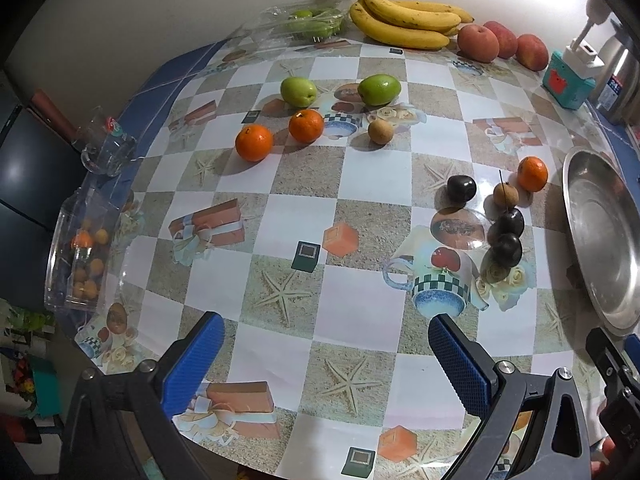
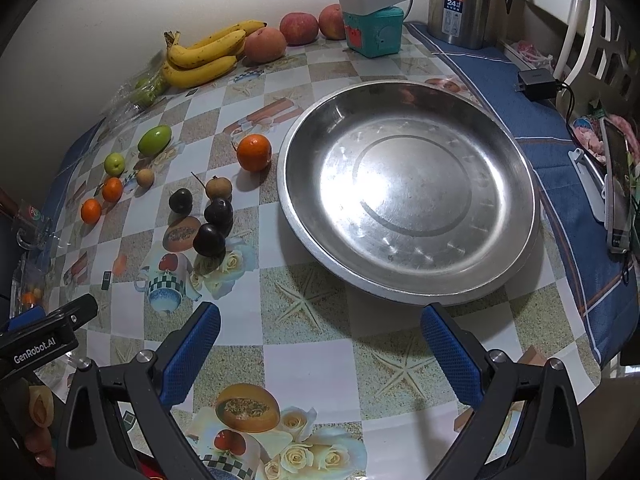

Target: Organize fruits

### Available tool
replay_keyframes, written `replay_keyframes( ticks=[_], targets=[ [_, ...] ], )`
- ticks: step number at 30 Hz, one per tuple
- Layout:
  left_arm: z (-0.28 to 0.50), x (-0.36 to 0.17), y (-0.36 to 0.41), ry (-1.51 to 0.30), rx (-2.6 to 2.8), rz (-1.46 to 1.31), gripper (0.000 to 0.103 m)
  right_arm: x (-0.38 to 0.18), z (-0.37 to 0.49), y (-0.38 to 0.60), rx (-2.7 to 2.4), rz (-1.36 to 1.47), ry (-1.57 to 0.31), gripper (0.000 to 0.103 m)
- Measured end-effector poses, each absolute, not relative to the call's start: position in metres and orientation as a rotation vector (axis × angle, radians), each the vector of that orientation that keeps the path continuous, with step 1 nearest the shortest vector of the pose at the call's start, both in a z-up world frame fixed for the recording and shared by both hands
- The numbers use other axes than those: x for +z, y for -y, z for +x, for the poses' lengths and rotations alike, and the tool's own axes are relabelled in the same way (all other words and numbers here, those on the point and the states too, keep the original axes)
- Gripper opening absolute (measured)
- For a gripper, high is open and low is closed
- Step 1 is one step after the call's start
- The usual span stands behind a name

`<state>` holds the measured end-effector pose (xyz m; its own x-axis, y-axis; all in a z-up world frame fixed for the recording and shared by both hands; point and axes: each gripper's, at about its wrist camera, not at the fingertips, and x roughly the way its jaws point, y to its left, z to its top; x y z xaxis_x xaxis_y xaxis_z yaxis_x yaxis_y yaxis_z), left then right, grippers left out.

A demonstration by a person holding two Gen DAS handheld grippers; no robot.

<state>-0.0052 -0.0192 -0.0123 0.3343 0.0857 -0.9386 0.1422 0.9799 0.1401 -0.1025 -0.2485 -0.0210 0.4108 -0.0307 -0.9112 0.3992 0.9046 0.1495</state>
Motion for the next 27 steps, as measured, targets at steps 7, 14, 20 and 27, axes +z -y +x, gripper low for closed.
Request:
replay_keyframes(
  ticks=[7,14,20,27],
  targets=[
    [-0.007,-0.008,0.013,-1.200,0.036,0.208,0.103,-0.014,-0.108,0.248,-0.283,0.354,-1.084,0.100],
    [-0.010,0.003,0.016,-1.134,0.062,0.234,0.103,-0.006,-0.110,0.244,-0.273,0.329,-1.049,0.100],
    [-0.009,0.002,0.015,-1.141,0.079,0.236,0.103,-0.006,-0.109,0.241,-0.277,0.313,-1.051,0.100],
    [-0.005,-0.010,0.015,-1.200,0.086,0.246,0.103,-0.009,-0.106,0.239,-0.270,0.302,-1.066,0.100]
  ],
)
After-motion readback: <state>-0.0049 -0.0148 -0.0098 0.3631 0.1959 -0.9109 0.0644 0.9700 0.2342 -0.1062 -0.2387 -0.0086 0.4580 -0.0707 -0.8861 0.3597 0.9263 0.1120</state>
